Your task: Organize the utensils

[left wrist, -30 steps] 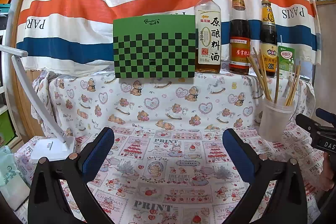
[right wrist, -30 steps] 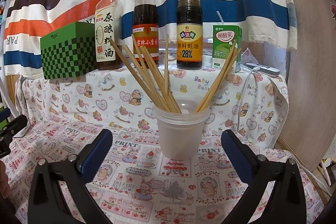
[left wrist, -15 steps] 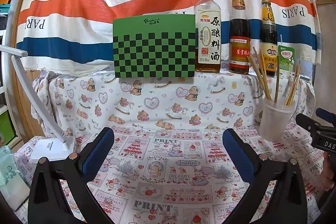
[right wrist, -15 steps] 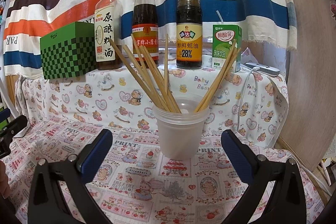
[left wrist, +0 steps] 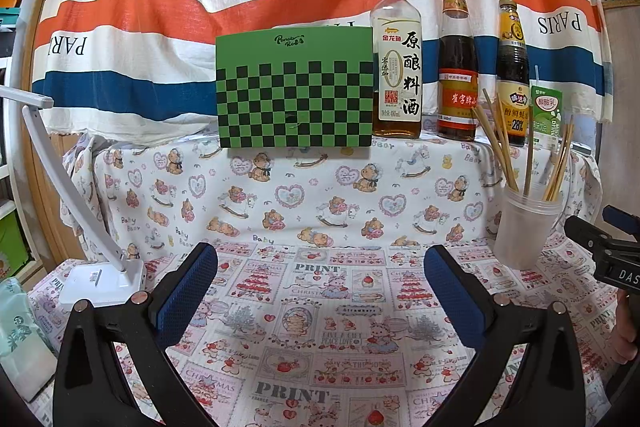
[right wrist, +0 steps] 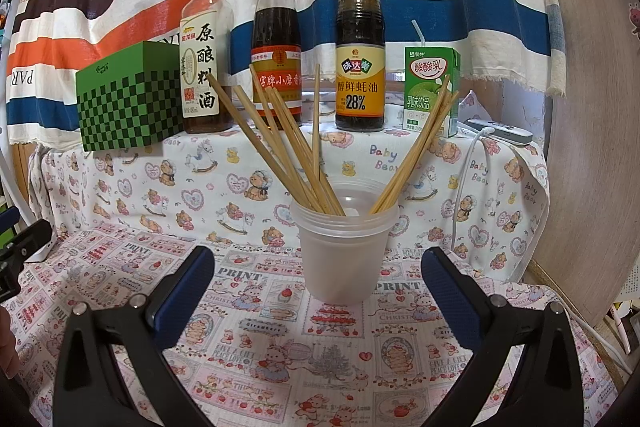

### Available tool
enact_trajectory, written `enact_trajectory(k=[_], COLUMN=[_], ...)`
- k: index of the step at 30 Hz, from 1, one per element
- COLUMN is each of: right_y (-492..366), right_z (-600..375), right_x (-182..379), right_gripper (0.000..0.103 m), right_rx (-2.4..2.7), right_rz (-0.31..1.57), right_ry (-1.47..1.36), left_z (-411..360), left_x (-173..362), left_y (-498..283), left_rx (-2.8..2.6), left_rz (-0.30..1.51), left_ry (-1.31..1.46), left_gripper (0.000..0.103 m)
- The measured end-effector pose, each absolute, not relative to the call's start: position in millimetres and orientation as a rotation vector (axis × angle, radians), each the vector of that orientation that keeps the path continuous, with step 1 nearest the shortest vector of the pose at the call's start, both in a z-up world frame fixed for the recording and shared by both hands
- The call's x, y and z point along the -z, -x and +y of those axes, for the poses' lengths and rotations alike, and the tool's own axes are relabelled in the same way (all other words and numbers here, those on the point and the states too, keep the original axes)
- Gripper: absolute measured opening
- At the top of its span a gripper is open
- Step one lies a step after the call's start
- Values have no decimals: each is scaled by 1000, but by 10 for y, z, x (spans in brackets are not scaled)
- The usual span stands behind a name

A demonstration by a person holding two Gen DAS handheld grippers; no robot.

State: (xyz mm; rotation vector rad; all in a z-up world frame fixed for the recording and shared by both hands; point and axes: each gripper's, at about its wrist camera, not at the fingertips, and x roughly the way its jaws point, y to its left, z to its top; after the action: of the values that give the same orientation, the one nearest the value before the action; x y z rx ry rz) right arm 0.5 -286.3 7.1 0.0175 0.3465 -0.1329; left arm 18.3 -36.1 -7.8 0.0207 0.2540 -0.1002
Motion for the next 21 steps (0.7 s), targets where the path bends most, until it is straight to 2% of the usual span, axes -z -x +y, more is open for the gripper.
enact_trajectory(k=[21], right_y=[-7], right_z=[-2870], right_x=[-64], right_gripper=[103], right_rx=[134], right_rz=[350], right_ry=[-20], left_z=[-344], left_x=[86], left_y=[-185], left_rx=[99], left_rz=[257], left_ry=[-23], left_gripper=[102])
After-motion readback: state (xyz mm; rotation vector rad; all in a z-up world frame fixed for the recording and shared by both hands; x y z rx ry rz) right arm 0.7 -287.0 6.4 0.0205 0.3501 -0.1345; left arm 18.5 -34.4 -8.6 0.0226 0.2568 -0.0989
